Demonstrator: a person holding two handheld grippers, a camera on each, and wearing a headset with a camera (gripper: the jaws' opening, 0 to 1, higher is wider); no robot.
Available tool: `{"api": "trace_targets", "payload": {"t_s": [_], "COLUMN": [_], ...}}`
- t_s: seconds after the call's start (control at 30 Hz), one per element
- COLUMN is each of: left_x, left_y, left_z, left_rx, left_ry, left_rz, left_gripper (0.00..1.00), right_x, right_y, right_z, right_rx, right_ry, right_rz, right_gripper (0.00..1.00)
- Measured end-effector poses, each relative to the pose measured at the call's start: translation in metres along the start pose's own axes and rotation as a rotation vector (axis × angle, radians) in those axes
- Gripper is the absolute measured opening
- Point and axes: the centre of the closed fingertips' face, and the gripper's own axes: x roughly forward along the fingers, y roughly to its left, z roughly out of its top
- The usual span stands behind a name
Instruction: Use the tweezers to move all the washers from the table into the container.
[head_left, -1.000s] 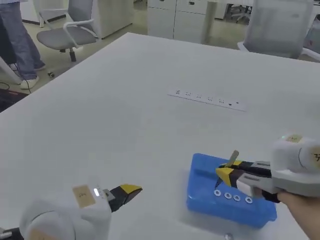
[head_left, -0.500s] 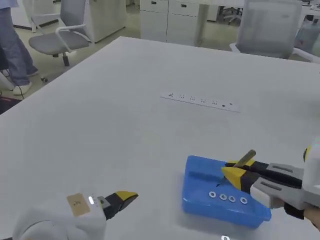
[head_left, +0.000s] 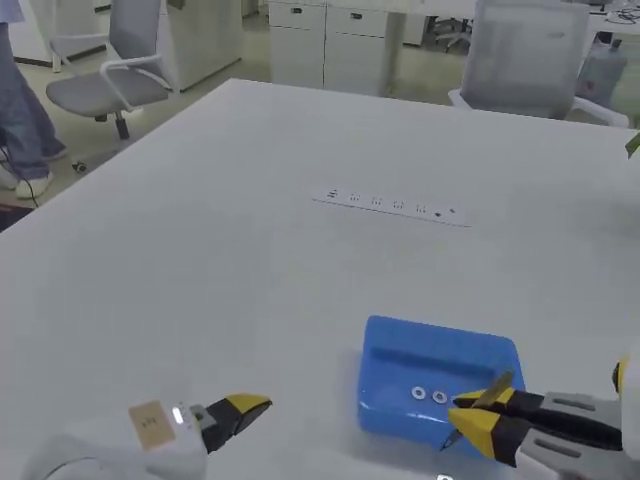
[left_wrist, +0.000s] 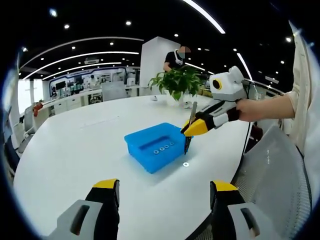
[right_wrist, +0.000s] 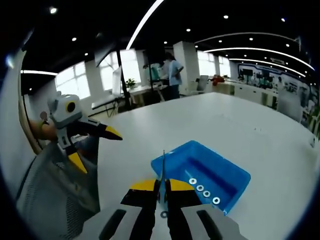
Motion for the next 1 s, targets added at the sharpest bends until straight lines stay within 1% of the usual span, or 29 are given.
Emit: {"api": "trace_targets", "payload": {"t_s": [0.07, 0.1, 0.27, 0.43, 0.57, 0.63, 0.77, 0.87, 0.9, 0.93, 0.97, 1.0], "left_x": [0.0, 0.0, 0.0, 0.001, 0.001, 0.002, 0.002, 0.002, 0.002, 0.002, 0.002, 0.002], "left_y": [0.0, 0.0, -0.001, -0.003, -0.004, -0.004, -0.005, -0.005, -0.005, -0.005, -0.005, -0.005], "left_z": [-0.001, -0.001, -0.002, -0.004, -0.004, -0.005, -0.005, -0.006, -0.005, -0.005, -0.005, -0.005], "left_rx": [0.0, 0.0, 0.002, 0.005, 0.007, 0.006, 0.008, 0.009, 0.011, 0.012, 0.013, 0.011], "left_ry": [0.003, 0.005, 0.011, 0.018, 0.023, 0.024, 0.028, 0.03, 0.029, 0.028, 0.029, 0.027], "left_rz": [-0.001, -0.002, -0.007, -0.014, -0.02, -0.023, -0.025, -0.027, -0.028, -0.027, -0.026, -0.025], "left_gripper": [0.75, 0.75, 0.75, 0.75, 0.75, 0.75, 0.75, 0.75, 0.75, 0.75, 0.75, 0.75], "right_x": [0.002, 0.003, 0.006, 0.008, 0.01, 0.011, 0.011, 0.011, 0.012, 0.012, 0.012, 0.011], "right_y": [0.0, -0.001, -0.002, -0.004, -0.005, -0.003, 0.0, 0.003, 0.006, 0.006, 0.008, 0.007], "right_z": [-0.008, -0.013, -0.027, -0.031, -0.032, -0.034, -0.033, -0.033, -0.034, -0.033, -0.034, -0.035], "right_rx": [0.002, 0.011, 0.034, 0.043, 0.067, 0.069, 0.062, 0.038, 0.008, -0.049, -0.078, -0.087], "right_ry": [0.016, 0.033, 0.064, 0.069, 0.067, 0.076, 0.073, 0.08, 0.085, 0.086, 0.091, 0.098], "right_rz": [0.0, 0.001, 0.004, 0.0, 0.006, 0.016, 0.024, 0.031, 0.033, 0.036, 0.032, 0.011], "right_gripper": [0.04, 0.04, 0.04, 0.04, 0.04, 0.04, 0.04, 0.04, 0.04, 0.03, 0.03, 0.03]}}
